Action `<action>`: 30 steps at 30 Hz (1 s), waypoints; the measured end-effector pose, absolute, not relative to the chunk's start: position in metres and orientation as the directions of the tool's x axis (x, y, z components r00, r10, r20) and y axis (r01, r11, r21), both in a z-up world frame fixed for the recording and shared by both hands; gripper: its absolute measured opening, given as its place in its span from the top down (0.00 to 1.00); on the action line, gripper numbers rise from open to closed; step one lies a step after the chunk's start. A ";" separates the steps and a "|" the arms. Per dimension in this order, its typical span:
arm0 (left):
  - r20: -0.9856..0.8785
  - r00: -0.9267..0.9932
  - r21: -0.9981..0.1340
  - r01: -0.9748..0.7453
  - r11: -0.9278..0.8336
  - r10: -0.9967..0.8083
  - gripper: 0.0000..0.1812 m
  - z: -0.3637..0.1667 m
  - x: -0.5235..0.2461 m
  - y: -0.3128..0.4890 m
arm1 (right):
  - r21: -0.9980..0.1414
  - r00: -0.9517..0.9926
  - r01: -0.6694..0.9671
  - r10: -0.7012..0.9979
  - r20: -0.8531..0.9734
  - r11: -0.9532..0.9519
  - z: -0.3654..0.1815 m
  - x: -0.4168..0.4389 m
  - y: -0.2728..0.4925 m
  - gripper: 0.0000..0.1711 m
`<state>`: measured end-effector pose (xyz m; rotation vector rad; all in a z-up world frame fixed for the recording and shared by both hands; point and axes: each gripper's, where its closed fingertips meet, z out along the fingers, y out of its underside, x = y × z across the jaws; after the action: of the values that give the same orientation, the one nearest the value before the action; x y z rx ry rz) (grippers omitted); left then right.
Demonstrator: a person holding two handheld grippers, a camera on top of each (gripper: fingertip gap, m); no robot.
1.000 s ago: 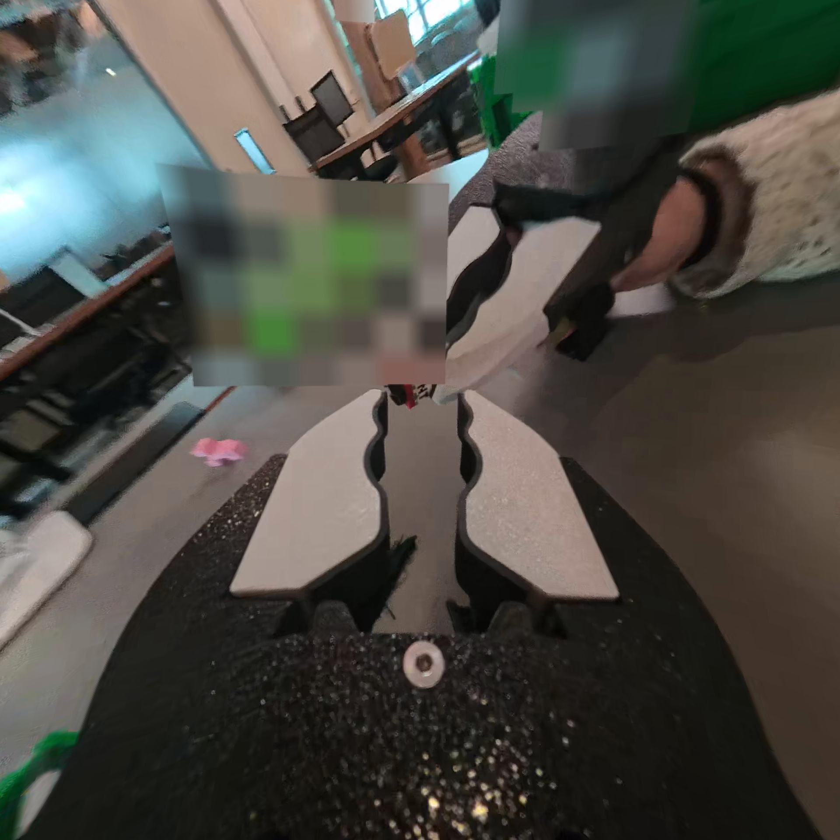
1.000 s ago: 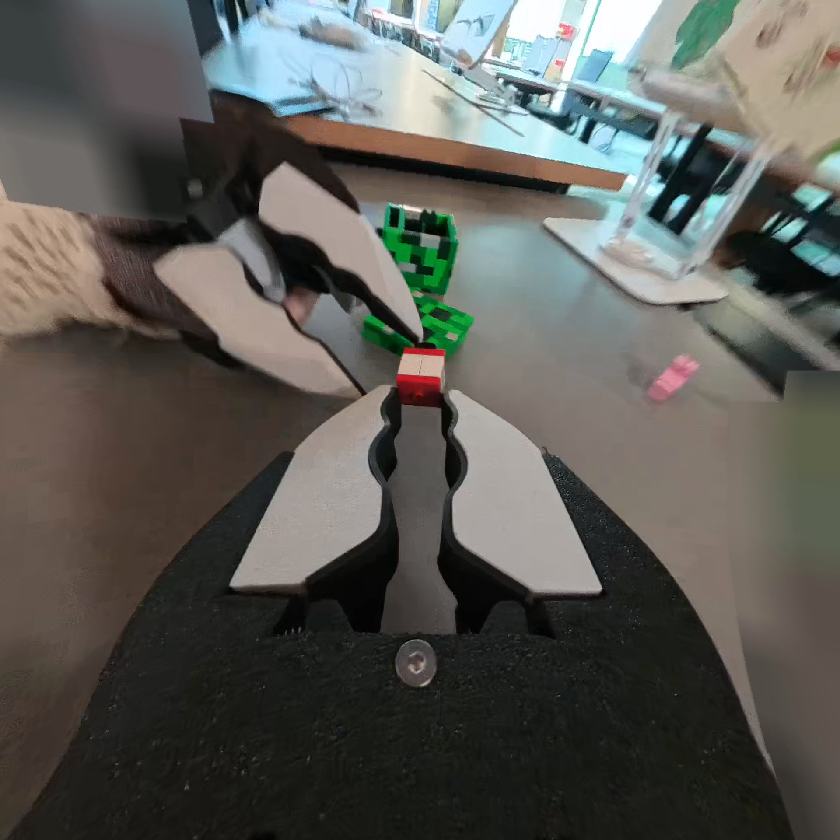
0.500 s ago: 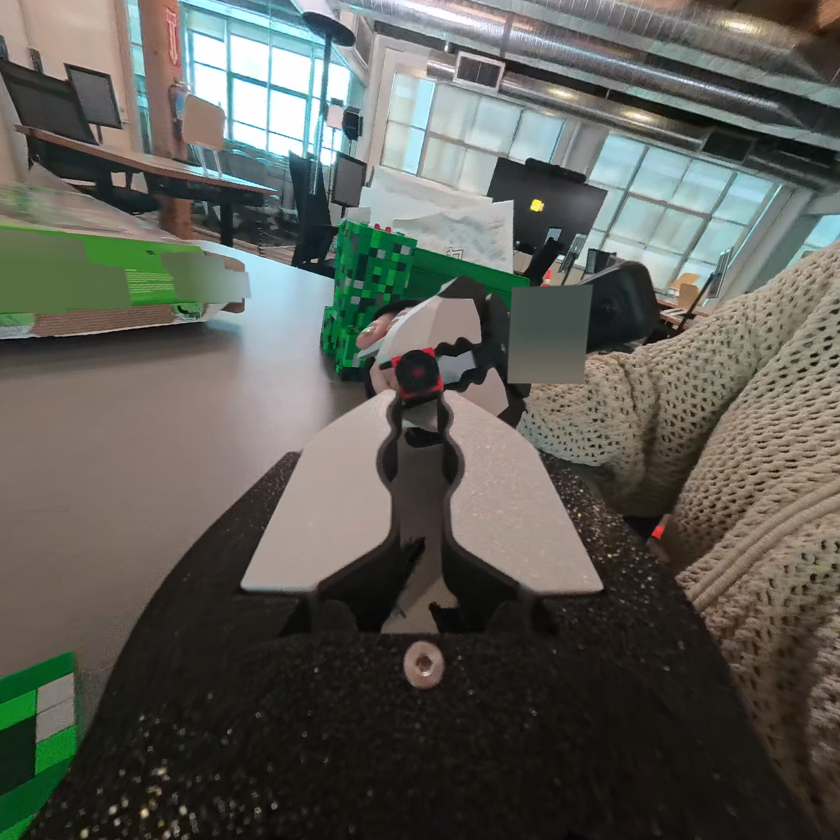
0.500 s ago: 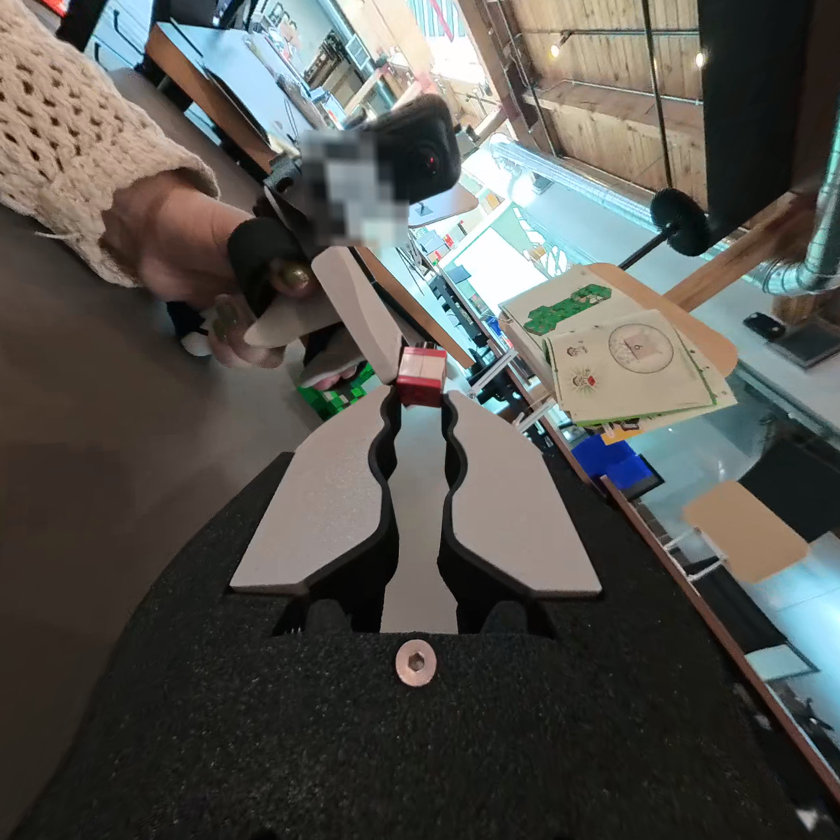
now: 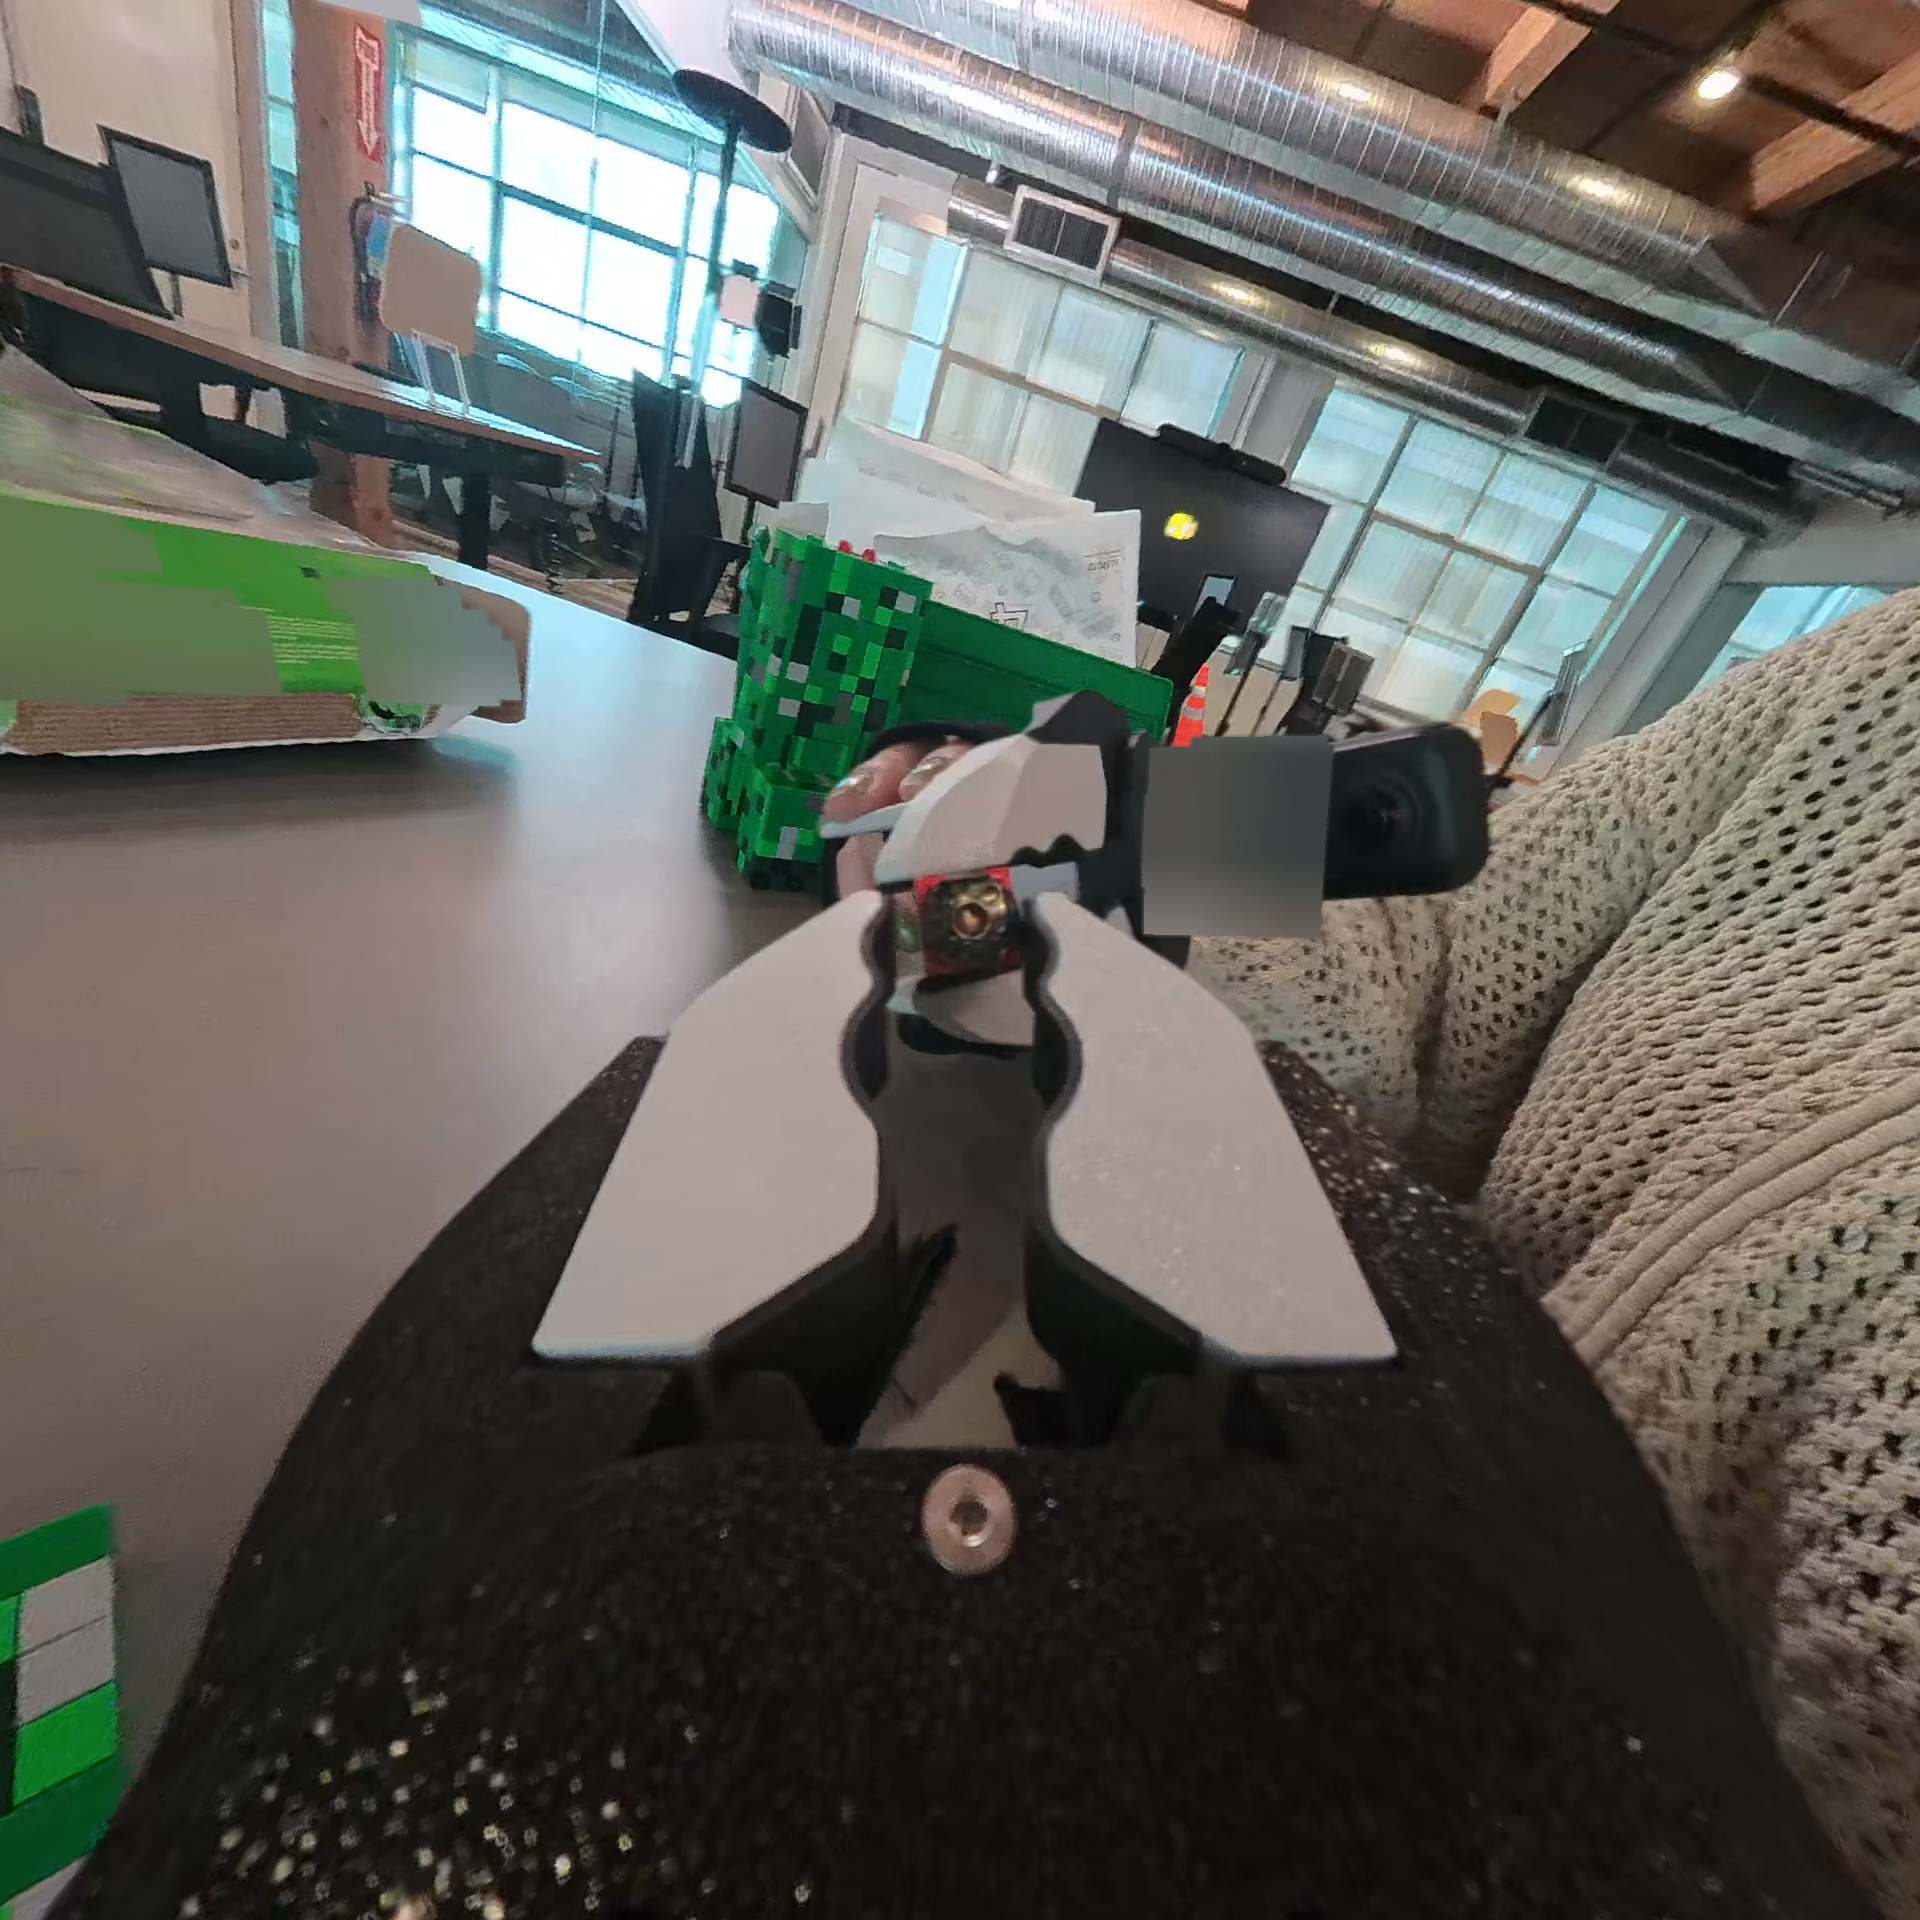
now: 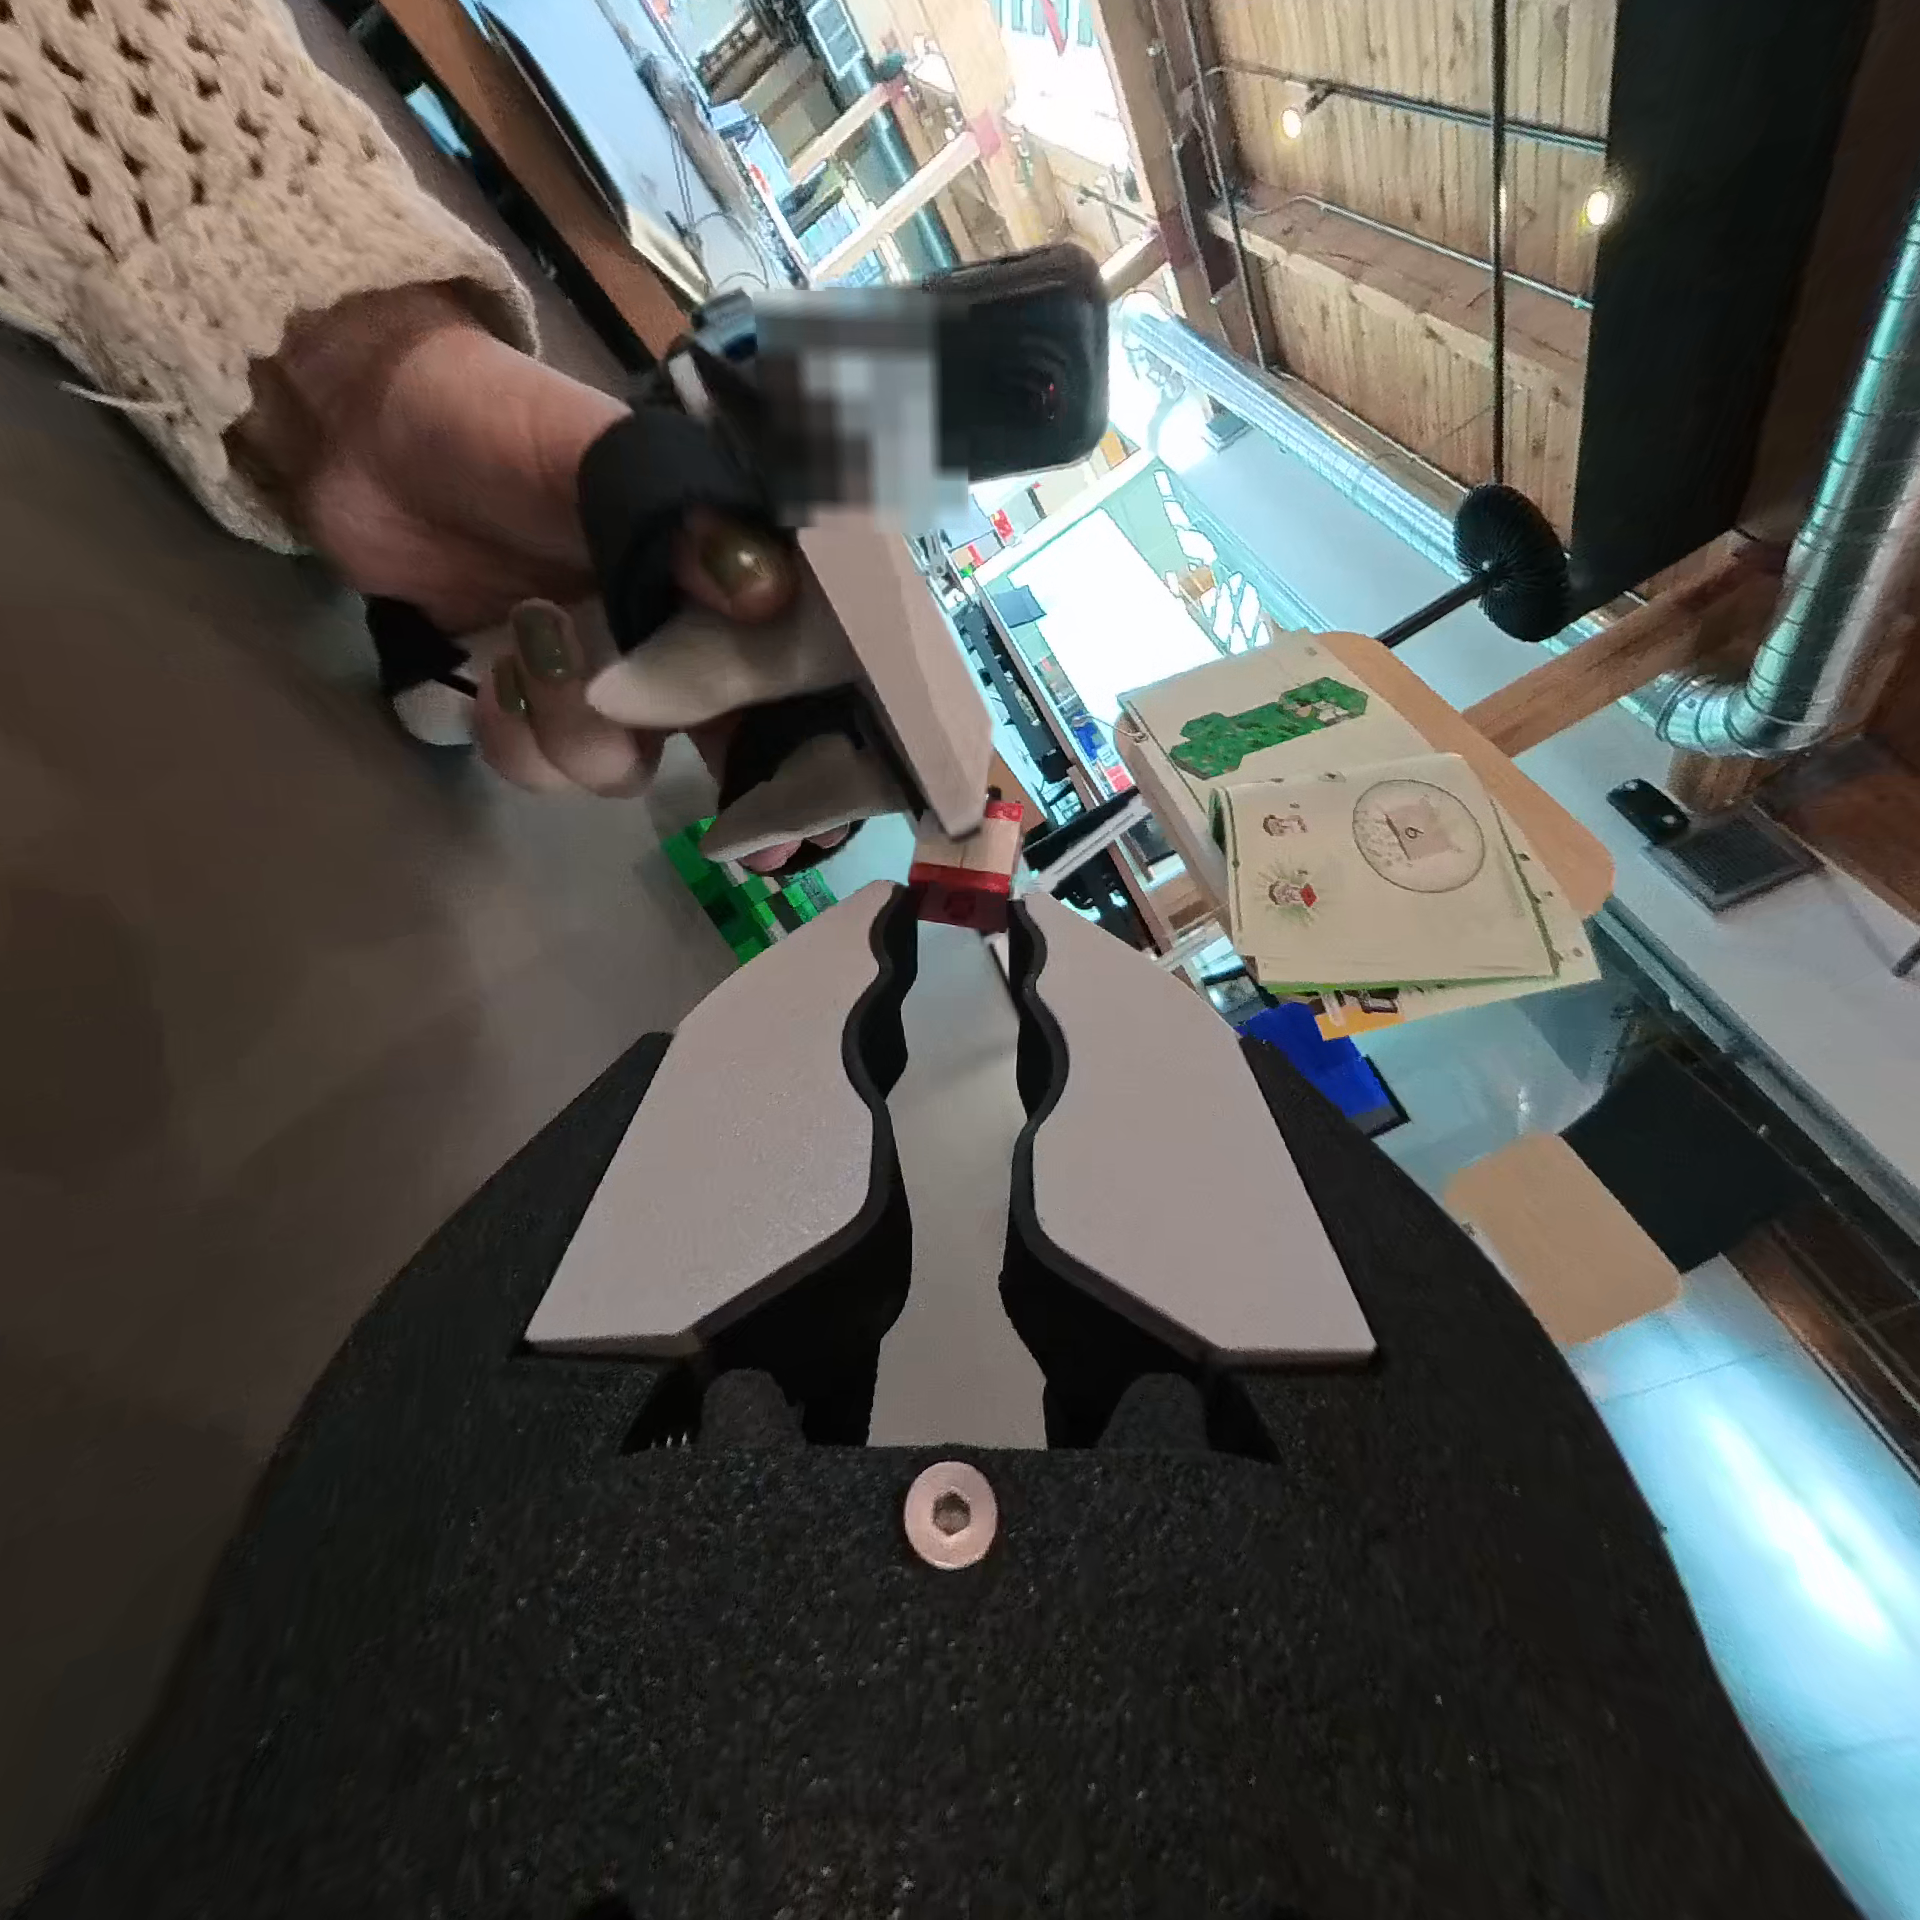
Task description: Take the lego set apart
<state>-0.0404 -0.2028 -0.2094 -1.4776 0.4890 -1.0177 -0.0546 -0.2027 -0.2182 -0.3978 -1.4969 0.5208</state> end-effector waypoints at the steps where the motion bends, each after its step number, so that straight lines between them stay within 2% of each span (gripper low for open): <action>1: 0.293 0.536 -0.951 0.247 -0.185 -0.791 0.89 -0.209 -0.042 -0.203 | -0.550 0.005 -0.078 0.552 0.834 0.831 -0.218 -0.055 -0.203 0.91; 5: 0.287 0.555 -0.956 0.218 -0.197 -0.781 0.91 -0.214 -0.044 -0.201 | -0.561 -0.015 -0.063 0.561 0.828 0.826 -0.221 -0.056 -0.201 0.90; 8: 0.261 0.603 -0.965 0.180 -0.190 -0.753 0.91 -0.218 -0.052 -0.197 | -0.615 -0.109 -0.030 0.609 0.785 0.788 -0.233 -0.055 -0.195 0.87; 12: 0.141 0.674 -0.983 0.006 -0.186 -0.725 0.91 -0.237 -0.061 -0.194 | -0.806 -0.344 0.046 0.766 0.542 0.591 -0.254 -0.048 -0.198 0.82; 14: 0.065 0.683 -0.970 -0.129 -0.208 -0.728 0.91 -0.251 -0.060 -0.194 | -0.849 -0.420 0.116 0.800 0.429 0.516 -0.263 -0.044 -0.198 0.79; 17: 0.055 0.641 -0.888 -0.319 -0.331 -0.765 0.91 -0.278 -0.051 -0.202 | -0.843 -0.490 0.216 0.801 0.342 0.492 -0.280 -0.039 -0.199 0.79; 20: -0.014 0.623 -0.712 -0.556 -0.430 -0.782 0.91 -0.315 -0.050 -0.210 | -0.814 -0.531 0.271 0.785 0.318 0.513 -0.291 -0.036 -0.202 0.79; 23: -0.052 0.614 -0.701 -0.584 -0.409 -0.788 0.90 -0.317 -0.040 -0.209 | -0.807 -0.558 0.293 0.777 0.291 0.513 -0.295 -0.033 -0.206 0.79; 25: -0.069 0.619 -0.701 -0.588 -0.403 -0.783 0.78 -0.318 -0.039 -0.207 | -0.807 -0.574 0.311 0.776 0.262 0.503 -0.297 -0.031 -0.208 0.79; 27: -0.054 0.608 -0.706 -0.585 -0.400 -0.792 0.70 -0.319 -0.041 -0.209 | -0.809 -0.585 0.333 0.778 0.227 0.485 -0.298 -0.029 -0.210 0.79; 30: -0.010 0.601 -0.739 -0.543 -0.399 -0.799 0.72 -0.319 -0.044 -0.211 | -0.811 -0.585 0.377 0.794 0.166 0.447 -0.300 -0.028 -0.209 0.79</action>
<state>-0.0436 -0.2106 -0.3189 -2.1040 1.0563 -0.4536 -0.0279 -0.2090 -0.3001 -0.9772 -2.1649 1.0210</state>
